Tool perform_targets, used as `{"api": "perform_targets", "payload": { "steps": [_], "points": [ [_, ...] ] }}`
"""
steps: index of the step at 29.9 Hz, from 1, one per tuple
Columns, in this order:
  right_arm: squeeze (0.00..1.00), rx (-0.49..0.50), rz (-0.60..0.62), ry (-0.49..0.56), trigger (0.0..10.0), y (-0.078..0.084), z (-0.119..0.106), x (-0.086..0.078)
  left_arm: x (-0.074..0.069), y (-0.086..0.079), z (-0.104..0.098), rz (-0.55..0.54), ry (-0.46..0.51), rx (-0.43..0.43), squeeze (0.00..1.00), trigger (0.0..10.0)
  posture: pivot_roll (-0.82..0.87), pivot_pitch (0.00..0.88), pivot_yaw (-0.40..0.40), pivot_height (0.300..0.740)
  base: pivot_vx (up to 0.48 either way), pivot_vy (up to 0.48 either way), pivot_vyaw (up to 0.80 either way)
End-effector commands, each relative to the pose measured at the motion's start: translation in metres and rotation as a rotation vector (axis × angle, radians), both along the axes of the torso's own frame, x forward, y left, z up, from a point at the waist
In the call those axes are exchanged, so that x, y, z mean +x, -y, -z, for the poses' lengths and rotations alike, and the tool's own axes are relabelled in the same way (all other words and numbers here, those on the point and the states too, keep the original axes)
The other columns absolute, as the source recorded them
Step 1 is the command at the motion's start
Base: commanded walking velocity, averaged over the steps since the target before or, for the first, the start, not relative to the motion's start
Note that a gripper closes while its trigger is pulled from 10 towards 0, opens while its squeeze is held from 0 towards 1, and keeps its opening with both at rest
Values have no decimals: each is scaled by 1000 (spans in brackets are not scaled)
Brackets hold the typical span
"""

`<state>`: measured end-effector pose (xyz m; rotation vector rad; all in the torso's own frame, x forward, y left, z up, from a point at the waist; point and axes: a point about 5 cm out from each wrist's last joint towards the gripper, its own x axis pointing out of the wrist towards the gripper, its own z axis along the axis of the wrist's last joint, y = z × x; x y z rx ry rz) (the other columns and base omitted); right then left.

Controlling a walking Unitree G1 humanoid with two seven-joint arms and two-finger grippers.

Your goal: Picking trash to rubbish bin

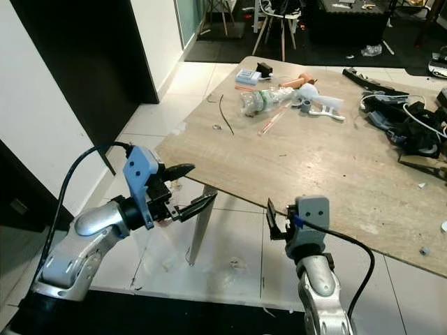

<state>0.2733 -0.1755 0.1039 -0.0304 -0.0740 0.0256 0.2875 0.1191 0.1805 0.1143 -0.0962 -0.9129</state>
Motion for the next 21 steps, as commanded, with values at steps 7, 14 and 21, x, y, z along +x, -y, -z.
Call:
{"api": "perform_targets", "payload": {
  "steps": [7, 14, 21],
  "points": [
    [0, -19, 83, -97, 10000, 7, 12, 1, -3, -5, 3, 0, -16, 34, 0, 10000, -1, 124, 64, 740, 0, 0, 0],
    [0, -32, 88, -129, 10000, 6, 15, 0, -3, -6, 2, 4, -15, 39, 0, 10000, -2, 125, 69, 740, 0, 0, 0],
    [0, -39, 109, -161, 10000, 8, 19, -4, -3, -5, 2, 7, -18, 42, 0, 10000, 0, 132, 70, 740, 0, 0, 0]
  ]
}}
